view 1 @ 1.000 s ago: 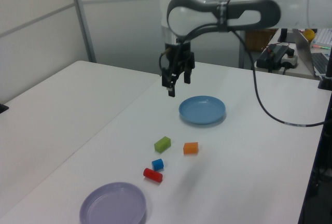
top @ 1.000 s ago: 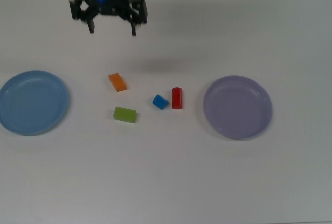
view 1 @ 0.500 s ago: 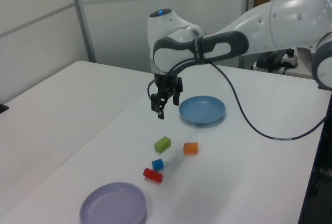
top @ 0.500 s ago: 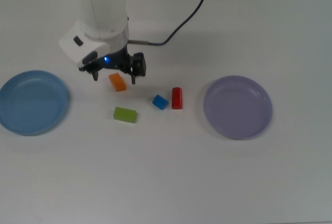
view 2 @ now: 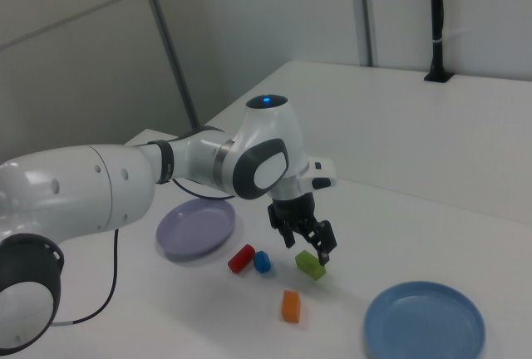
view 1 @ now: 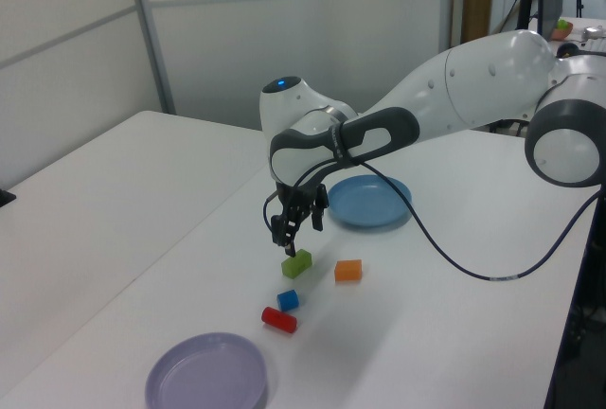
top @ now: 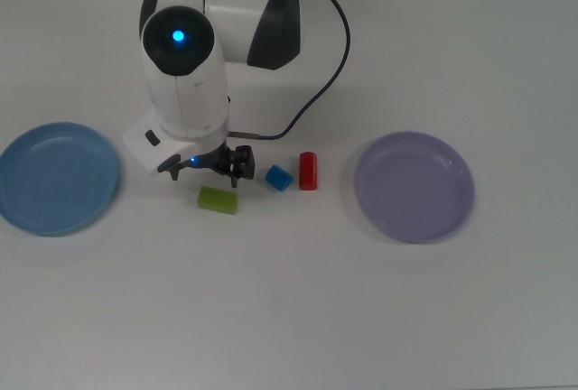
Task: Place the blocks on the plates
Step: 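Grasp the green block with the gripper, then carry the green block onto the blue plate and release it, then lower the gripper and grasp the orange block, then carry the orange block onto the blue plate and release it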
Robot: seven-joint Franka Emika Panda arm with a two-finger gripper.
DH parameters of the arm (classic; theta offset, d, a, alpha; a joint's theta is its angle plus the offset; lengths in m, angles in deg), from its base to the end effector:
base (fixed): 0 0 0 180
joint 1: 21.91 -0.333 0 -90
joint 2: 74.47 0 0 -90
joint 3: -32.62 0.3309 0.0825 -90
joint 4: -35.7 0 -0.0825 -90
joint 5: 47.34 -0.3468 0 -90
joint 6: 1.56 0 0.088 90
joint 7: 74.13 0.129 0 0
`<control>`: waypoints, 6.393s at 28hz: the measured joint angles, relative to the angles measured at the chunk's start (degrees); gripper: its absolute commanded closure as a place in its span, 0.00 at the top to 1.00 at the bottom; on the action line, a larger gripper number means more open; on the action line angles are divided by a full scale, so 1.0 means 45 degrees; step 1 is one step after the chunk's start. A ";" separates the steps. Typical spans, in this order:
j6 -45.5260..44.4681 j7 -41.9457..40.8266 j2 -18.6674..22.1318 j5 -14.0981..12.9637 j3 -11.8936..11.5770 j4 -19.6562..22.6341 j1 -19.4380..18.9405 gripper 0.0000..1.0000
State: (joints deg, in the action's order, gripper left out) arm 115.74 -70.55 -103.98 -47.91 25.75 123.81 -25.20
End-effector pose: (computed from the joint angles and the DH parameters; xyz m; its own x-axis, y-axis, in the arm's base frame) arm 0.6669 -0.0288 0.3651 0.9935 -0.1139 0.0009 -0.1138 -0.9922 0.0501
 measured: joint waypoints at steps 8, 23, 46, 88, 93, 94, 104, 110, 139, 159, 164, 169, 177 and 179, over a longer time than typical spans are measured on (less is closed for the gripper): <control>0.0418 0.0054 -0.0313 0.0000 0.0000 0.0011 0.0000 1.00; 0.1576 0.0861 -0.0929 -0.0011 0.0089 0.0272 -0.0158 1.00; 0.1590 0.0996 -0.0521 -0.0017 -0.0022 0.0043 0.0478 0.00; 0.0388 -0.3774 -0.0039 -0.0241 0.0166 -0.0064 0.4139 1.00; -0.1225 -0.5649 0.0468 -0.0265 0.0230 -0.0055 0.3792 1.00; -0.1399 -0.5805 0.0560 -0.0272 0.0255 -0.0045 0.3704 1.00; -0.1723 -0.6986 0.0896 -0.0269 0.0779 0.0724 0.2474 1.00; -0.1723 -0.7235 0.0891 -0.0020 0.0815 0.1391 0.1455 1.00; -0.1722 -0.7262 0.0920 0.0423 0.0815 0.2152 0.0911 0.09; -0.1654 -0.7285 0.1779 0.0391 0.0489 0.0537 0.3592 0.14; -0.0663 -0.7286 0.1492 0.0385 0.0490 0.0570 0.4236 0.18; -0.0300 -0.7285 0.1003 0.0385 0.0514 0.0574 0.4282 0.21; -0.0258 -0.7286 0.0622 0.0409 0.0538 0.0566 0.4250 0.71; -0.0258 -0.7286 0.0622 0.0452 0.0538 0.0564 0.4250 0.83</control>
State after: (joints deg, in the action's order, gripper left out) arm 114.58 -103.34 -101.18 -45.87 28.17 126.34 -6.08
